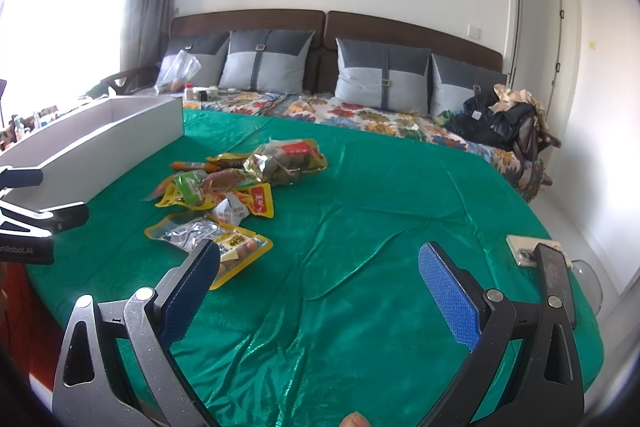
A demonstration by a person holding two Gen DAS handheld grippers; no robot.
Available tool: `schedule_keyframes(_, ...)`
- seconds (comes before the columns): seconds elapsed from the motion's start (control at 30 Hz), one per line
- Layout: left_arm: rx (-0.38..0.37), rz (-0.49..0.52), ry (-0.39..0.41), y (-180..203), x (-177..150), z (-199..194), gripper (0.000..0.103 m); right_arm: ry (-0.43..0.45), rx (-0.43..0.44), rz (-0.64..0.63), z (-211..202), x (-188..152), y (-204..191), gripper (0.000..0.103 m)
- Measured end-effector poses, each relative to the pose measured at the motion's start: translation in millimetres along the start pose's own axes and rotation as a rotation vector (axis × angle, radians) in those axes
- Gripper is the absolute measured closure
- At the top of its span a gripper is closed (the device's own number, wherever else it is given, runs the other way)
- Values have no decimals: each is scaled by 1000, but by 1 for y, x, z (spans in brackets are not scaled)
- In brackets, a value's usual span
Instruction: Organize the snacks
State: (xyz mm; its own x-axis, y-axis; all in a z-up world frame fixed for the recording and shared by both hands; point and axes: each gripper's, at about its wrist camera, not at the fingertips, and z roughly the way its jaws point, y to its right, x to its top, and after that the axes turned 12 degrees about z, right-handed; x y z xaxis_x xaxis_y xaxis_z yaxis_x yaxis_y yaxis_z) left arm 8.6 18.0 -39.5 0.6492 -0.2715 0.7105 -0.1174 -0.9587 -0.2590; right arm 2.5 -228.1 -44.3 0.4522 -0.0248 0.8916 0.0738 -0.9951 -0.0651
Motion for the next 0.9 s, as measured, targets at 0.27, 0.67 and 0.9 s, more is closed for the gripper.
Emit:
schedule_keyframes(0.27, -1, -1, -1, 0, 0, 0, 0, 0, 0, 0, 0, 0, 0, 2)
schedule_keyframes(0.67, 2, 4, -4, 1, -1, 1, 0, -1, 1, 0, 0, 0, 0, 2)
schedule_keyframes(0.9, 6, 5, -10, 0, -3, 3, 0, -5, 2, 0, 1, -1, -1, 2)
